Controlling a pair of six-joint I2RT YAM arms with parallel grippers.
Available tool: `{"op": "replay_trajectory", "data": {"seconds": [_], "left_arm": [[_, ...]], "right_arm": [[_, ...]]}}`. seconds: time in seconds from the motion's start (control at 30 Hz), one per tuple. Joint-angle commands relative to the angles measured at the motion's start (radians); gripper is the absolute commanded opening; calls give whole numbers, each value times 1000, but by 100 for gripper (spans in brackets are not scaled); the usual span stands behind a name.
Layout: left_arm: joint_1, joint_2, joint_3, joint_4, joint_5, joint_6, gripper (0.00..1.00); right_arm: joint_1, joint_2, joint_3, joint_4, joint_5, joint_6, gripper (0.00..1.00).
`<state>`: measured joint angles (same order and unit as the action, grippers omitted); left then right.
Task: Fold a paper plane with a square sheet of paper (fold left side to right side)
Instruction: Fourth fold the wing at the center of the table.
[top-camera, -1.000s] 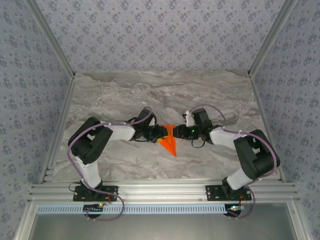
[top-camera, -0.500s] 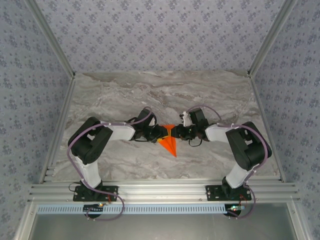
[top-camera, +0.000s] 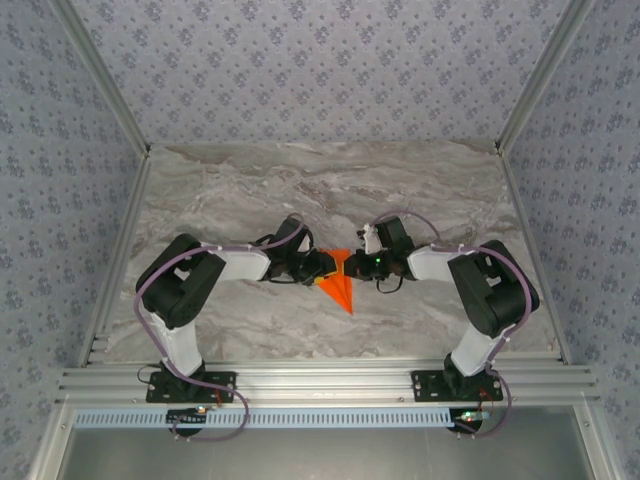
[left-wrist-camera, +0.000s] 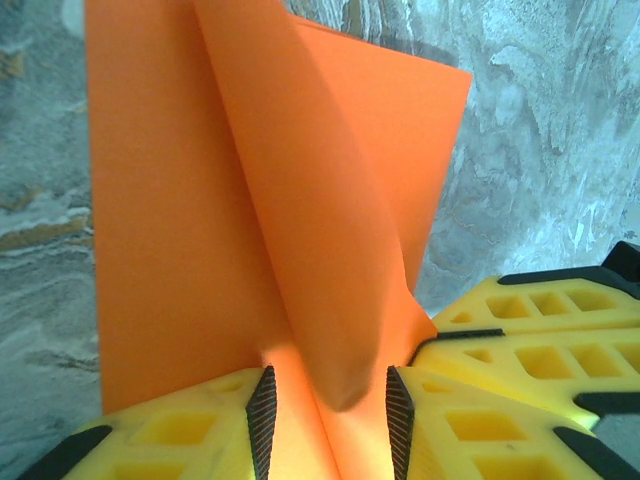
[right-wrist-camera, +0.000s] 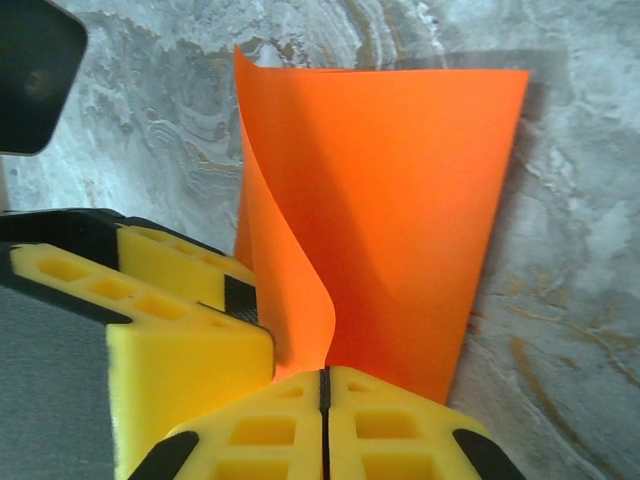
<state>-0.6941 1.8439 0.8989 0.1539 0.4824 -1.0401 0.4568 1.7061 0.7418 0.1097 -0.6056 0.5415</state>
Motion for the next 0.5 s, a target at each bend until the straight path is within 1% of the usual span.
{"op": "replay_trajectory", "data": {"seconds": [0.0, 0.47], "left_arm": [[-5, -5, 11, -51, -19, 15, 37], [-5, -3, 8, -52, -18, 17, 37]], "right_arm": [[2, -24, 27, -86, 51, -55, 8], [1, -8, 43, -131, 115, -95, 8]]}}
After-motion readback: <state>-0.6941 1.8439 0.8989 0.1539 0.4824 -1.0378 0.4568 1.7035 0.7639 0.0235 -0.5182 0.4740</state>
